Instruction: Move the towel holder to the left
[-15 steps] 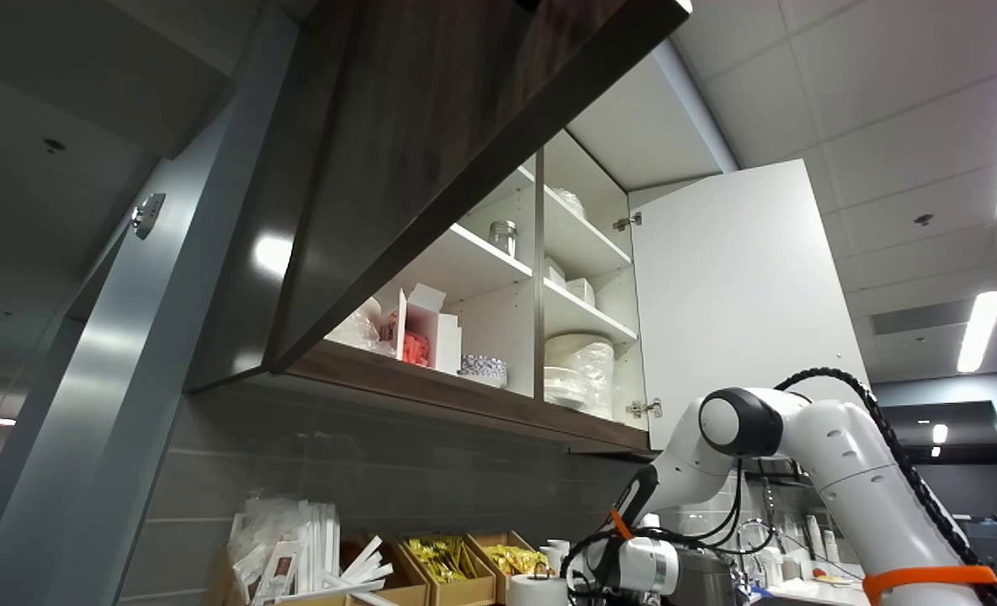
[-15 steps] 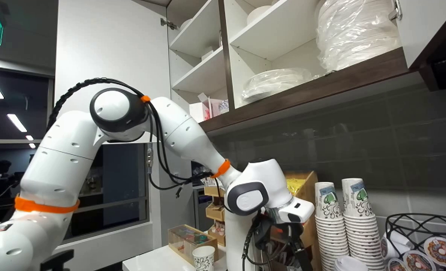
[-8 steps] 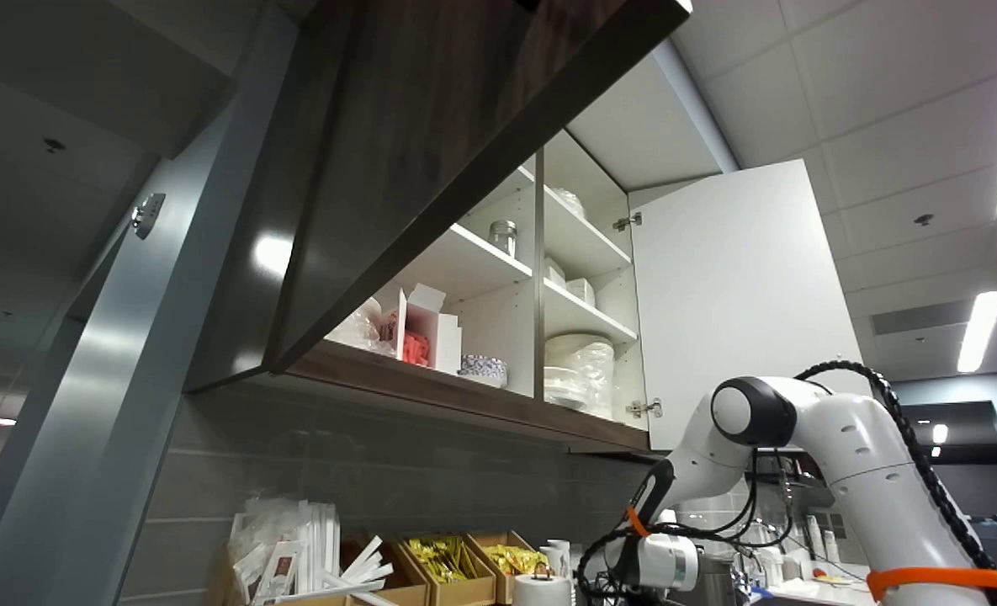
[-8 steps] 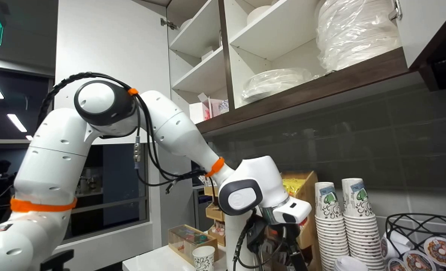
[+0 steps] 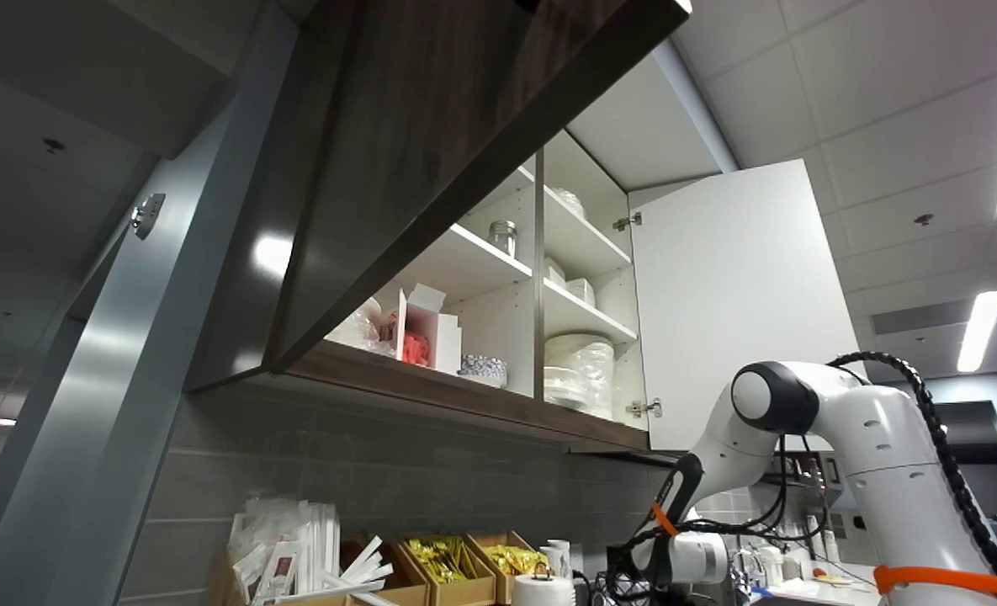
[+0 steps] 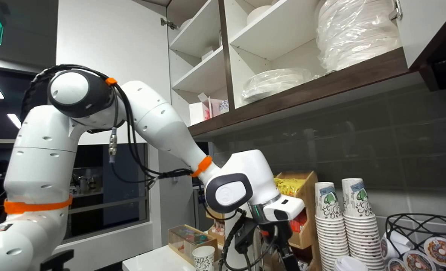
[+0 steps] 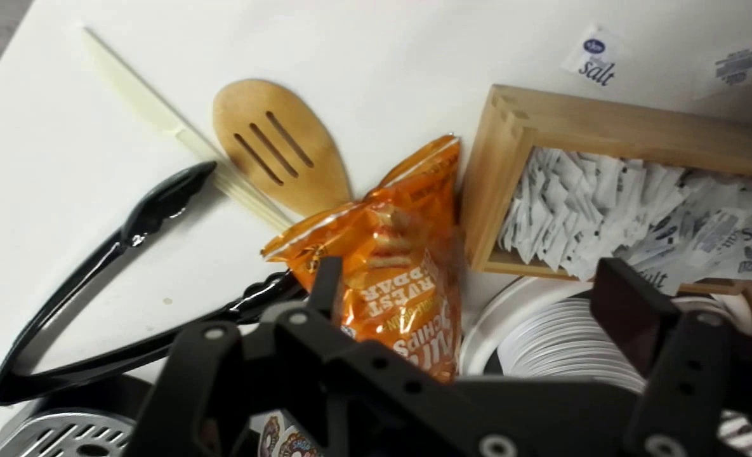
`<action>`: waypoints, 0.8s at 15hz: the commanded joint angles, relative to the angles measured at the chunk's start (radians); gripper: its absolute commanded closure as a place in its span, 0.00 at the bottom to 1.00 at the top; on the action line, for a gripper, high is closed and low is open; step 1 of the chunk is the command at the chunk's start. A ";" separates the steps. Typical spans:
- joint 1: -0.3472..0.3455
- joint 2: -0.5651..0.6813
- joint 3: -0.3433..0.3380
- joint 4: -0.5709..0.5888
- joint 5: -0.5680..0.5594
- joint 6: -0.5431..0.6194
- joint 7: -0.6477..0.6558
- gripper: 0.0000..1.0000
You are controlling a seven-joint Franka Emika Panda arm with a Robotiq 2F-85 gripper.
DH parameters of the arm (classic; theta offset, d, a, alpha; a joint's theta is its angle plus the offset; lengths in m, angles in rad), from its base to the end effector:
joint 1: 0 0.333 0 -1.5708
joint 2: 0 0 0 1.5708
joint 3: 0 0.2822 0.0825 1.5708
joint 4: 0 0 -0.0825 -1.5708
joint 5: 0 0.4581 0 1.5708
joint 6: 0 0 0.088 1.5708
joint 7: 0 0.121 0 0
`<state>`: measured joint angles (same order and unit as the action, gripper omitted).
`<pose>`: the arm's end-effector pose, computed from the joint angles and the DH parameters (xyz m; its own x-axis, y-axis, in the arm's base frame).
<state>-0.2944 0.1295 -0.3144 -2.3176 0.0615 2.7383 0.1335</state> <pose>0.4847 -0.3443 0.2162 0.6714 -0.6814 0.2914 -0.7035 -0.7097 -0.0389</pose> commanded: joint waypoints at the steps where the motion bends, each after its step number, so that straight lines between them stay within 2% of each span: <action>1: 0.006 -0.080 -0.038 -0.059 -0.124 -0.053 0.049 0.00; 8: -0.024 -0.167 -0.049 -0.091 -0.302 -0.196 0.050 0.00; 12: -0.029 -0.146 -0.040 -0.074 -0.280 -0.196 0.030 0.00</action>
<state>-0.3115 -0.0177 -0.3657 -2.3939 -0.2208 2.5448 0.1670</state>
